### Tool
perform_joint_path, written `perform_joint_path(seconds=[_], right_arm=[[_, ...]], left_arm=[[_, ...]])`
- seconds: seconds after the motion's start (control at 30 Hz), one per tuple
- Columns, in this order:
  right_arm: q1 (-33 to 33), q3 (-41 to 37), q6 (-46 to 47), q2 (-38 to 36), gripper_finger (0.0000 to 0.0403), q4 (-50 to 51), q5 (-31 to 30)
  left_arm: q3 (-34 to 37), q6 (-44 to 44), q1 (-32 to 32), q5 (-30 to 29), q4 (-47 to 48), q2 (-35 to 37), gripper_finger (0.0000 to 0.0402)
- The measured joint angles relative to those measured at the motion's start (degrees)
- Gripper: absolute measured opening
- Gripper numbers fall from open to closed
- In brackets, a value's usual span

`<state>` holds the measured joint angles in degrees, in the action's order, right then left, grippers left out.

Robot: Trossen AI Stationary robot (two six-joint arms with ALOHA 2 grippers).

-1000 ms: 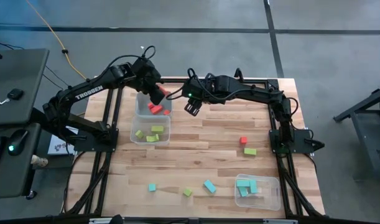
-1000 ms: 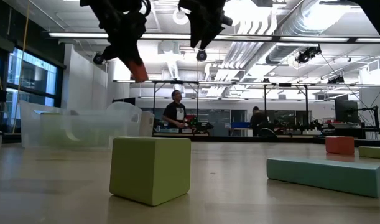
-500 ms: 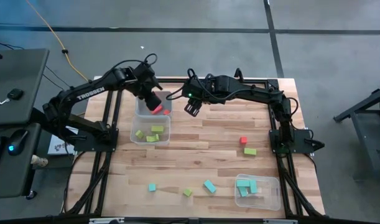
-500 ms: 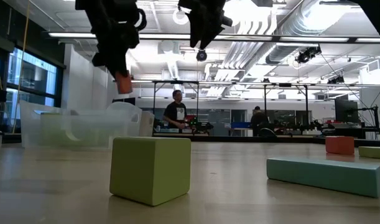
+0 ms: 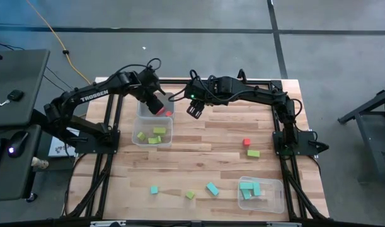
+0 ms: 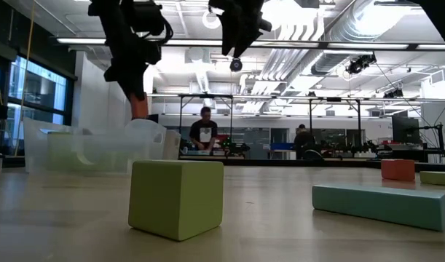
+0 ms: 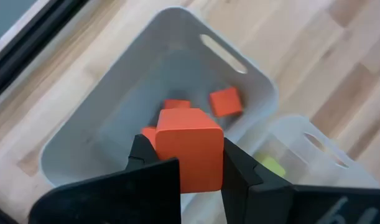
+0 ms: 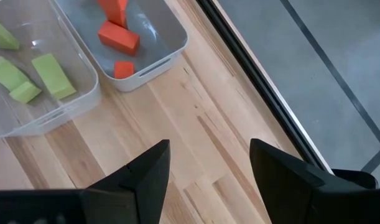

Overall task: Sort & place blocks by color
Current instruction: Put the orange block into the gray bin

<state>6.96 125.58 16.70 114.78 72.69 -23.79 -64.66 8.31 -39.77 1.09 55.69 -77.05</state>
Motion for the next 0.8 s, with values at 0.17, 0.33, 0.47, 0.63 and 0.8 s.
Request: perform_joint_path(seconds=[0.17, 0.33, 0.47, 0.63, 0.8], right_arm=[[0.02, -0.01, -0.01, 0.0, 0.0211, -0.22, 0.01], [0.02, 0.0, 0.01, 0.0, 0.0211, -0.66, 0.02], [0.02, 0.0, 0.01, 0.0, 0.0211, -0.67, 0.02], [0.02, -0.01, 1.43, 0.0, 0.0211, -0.68, 0.13], [0.0, 0.0, 2.37, 0.0, 0.0211, -0.68, 0.25]], left_arm=[[0.0, -1.0, 0.11, -0.29, -2.72, -2.76, 0.0023], [0.02, -1.03, -0.01, -0.45, -7.99, -7.49, 0.0023], [0.0, -1.05, -0.48, -0.27, -11.43, -11.0, 0.0023], [0.02, -1.05, -0.5, -0.23, -12.47, -14.81, 0.0024], [0.02, -1.51, -0.48, -0.06, -14.26, -17.57, 0.0028]])
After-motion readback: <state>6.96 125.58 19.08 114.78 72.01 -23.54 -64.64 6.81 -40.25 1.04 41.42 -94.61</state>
